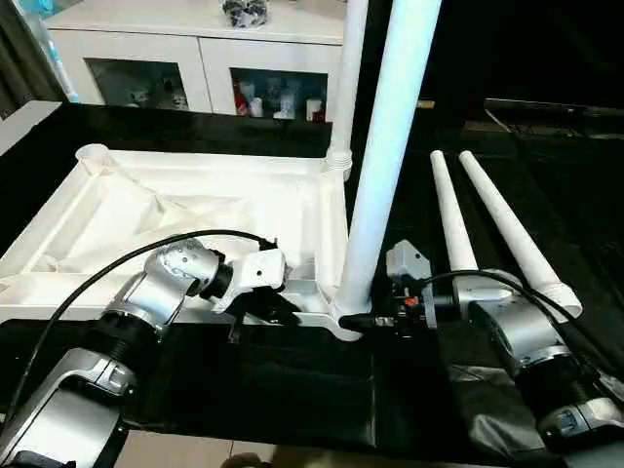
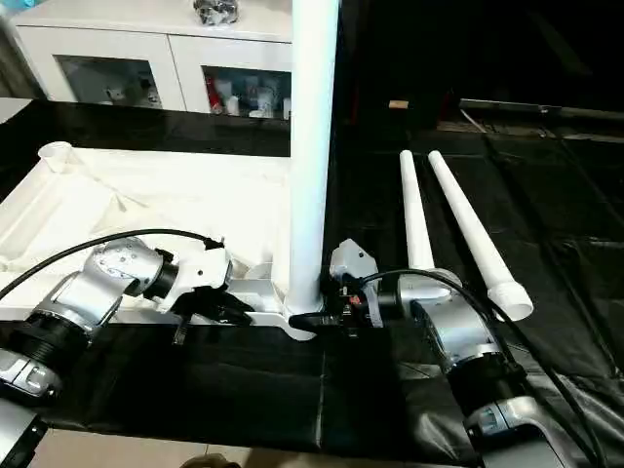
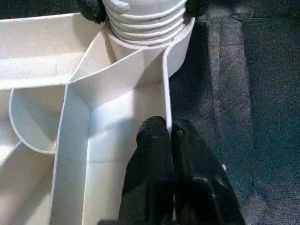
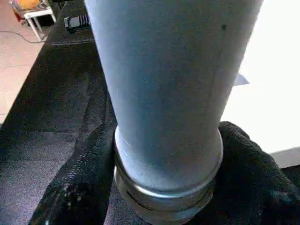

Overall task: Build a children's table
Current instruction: Rotate leg to tighten

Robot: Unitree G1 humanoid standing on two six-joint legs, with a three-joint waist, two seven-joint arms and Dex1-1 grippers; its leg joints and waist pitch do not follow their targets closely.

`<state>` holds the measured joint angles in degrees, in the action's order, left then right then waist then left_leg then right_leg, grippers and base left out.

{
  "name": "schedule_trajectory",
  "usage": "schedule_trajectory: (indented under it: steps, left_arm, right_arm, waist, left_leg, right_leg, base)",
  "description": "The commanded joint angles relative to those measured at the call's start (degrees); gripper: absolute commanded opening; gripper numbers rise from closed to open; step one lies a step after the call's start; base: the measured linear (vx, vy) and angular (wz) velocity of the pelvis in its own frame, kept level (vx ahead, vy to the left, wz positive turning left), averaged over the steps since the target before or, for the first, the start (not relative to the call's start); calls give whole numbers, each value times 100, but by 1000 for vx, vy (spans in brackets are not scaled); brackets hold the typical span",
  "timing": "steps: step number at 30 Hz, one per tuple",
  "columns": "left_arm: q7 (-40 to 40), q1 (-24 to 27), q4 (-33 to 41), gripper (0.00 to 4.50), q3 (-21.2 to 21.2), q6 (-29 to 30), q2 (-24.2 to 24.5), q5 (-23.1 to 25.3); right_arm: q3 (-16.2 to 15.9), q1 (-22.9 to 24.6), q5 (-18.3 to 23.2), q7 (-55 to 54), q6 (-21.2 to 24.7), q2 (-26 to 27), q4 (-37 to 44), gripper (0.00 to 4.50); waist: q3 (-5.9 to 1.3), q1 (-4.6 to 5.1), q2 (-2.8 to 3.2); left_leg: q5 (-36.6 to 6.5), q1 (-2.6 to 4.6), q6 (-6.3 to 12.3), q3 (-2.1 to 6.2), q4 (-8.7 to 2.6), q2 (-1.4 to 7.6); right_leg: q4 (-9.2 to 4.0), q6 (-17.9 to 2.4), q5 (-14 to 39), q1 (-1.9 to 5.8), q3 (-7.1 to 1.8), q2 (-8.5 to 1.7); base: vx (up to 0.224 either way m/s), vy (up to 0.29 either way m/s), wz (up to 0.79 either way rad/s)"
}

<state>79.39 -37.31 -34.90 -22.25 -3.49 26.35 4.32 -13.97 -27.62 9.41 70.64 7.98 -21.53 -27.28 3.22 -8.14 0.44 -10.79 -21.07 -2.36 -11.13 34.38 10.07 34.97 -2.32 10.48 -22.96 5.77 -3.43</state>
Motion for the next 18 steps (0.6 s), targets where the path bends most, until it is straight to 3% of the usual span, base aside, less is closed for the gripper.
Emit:
schedule_trajectory:
  steps: [1,6,8,10,11,12,13,14,15,16,18]
  left_arm:
    - [168,-50,12,0,-196,-175,-35,112]
    - [-161,-48,20,0,-72,200,-181,62]
    - [-510,-63,55,0,112,623,-389,-62]
    - [-887,-81,130,0,265,976,-611,-146]
    - [-1071,-88,185,0,334,1172,-728,-187]
    - [-1277,-99,234,0,403,1363,-859,-222]
    - [-1490,-114,281,0,468,1549,-990,-246]
    - [-1772,-128,370,0,552,1850,-1175,-278]
    - [-1966,-135,433,0,608,2059,-1305,-297]
    - [-2093,-140,471,0,646,2195,-1388,-307]
    - [-2344,-160,513,0,722,2423,-1545,-309]
  right_arm:
    - [-8,-107,-29,-17,-77,45,-51,272]
    - [142,124,210,-229,233,221,219,272]
    - [217,261,192,-686,409,403,327,272]
    - [312,345,160,-1223,571,659,364,272]
    - [362,366,151,-1492,646,804,369,272]
    - [429,361,161,-1760,719,973,351,272]
    - [488,330,160,-2015,760,1140,309,272]
    - [563,248,113,-2401,792,1367,210,272]
    - [606,181,74,-2653,801,1511,132,272]
    - [633,131,50,-2810,804,1603,79,272]
    - [701,27,40,-3100,815,1778,-18,272]
  waist:
    - [-412,35,-22]
    - [-408,32,-15]
    - [-395,30,29]
    - [-380,70,29]
    - [-380,91,7]
    - [-375,100,52]
    - [-372,126,31]
    - [-377,167,72]
    - [-376,229,38]
    - [-383,245,40]
    - [-384,306,51]
  left_leg:
    - [-832,75,295,175,-361,396]
    - [-873,92,286,176,-366,403]
    - [-958,104,233,183,-373,408]
    - [-1123,127,133,198,-398,414]
    - [-1173,109,77,212,-405,390]
    - [-1208,131,41,214,-402,384]
    - [-1228,130,25,210,-405,382]
    - [-1244,121,-26,230,-409,381]
    - [-1272,108,-39,228,-407,369]
    - [-1247,102,-48,240,-409,369]
    - [-1219,97,6,228,-393,350]
  right_leg:
    - [-462,-858,1536,309,-387,-621]
    - [-468,-872,1535,297,-389,-615]
    - [-493,-868,1677,291,-387,-621]
    - [-521,-856,1866,276,-383,-625]
    - [-536,-800,2052,313,-373,-641]
    - [-566,-763,2171,284,-380,-642]
    - [-575,-750,2203,286,-379,-637]
    - [-565,-776,2184,298,-376,-645]
    - [-577,-773,2188,304,-369,-637]
    - [-562,-796,2153,318,-363,-643]
    - [-579,-832,2023,316,-371,-630]
  base:
    - [0,0,0]
    - [0,0,0]
    - [0,0,0]
    - [0,0,0]
    - [0,0,0]
    - [0,0,0]
    - [0,0,0]
    - [0,0,0]
    - [0,0,0]
    - [0,0,0]
    - [0,0,0]
